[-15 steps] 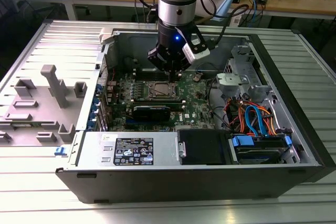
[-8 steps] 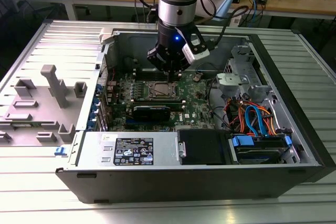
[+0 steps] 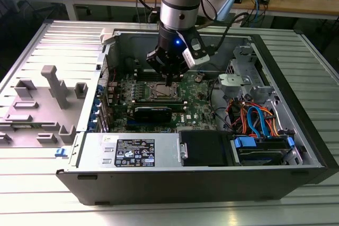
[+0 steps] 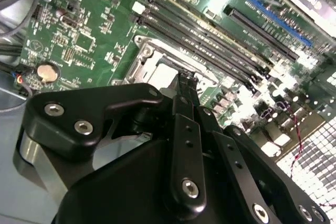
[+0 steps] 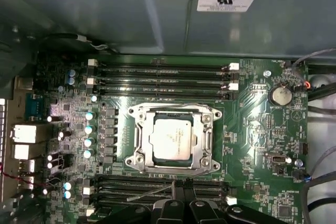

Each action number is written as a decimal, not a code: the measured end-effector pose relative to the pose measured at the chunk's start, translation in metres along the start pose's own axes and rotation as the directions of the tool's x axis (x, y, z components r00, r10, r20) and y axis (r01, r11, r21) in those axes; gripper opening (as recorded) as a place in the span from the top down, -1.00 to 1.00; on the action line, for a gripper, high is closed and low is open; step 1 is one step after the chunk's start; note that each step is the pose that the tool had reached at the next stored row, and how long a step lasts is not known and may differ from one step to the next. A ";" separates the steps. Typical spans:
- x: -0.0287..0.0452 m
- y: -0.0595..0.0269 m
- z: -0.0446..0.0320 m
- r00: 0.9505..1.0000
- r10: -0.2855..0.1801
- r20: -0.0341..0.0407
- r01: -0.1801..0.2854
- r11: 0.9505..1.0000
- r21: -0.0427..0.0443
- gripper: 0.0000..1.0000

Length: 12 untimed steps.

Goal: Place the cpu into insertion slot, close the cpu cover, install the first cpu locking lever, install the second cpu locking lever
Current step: 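Install the second cpu locking lever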

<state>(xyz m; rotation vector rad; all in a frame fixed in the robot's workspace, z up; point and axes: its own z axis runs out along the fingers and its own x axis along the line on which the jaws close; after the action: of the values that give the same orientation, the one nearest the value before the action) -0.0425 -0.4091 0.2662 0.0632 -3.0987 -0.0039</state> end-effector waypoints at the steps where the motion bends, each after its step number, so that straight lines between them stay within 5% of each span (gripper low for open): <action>1: 0.0000 -0.0020 0.0005 1.000 0.000 -0.001 0.000 1.000 -0.002 0.79; 4: 0.0004 -0.0112 0.0017 1.000 -0.001 -0.003 0.001 1.000 -0.013 0.79; 7: 0.0008 -0.0194 0.0026 1.000 -0.004 -0.001 0.004 0.997 -0.078 0.79; 12: 0.0020 -0.0301 0.0067 1.000 -0.005 0.000 0.005 0.995 -0.101 0.79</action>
<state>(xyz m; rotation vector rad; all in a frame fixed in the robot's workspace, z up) -0.0435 -0.4393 0.2595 0.0669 -3.0923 -0.1608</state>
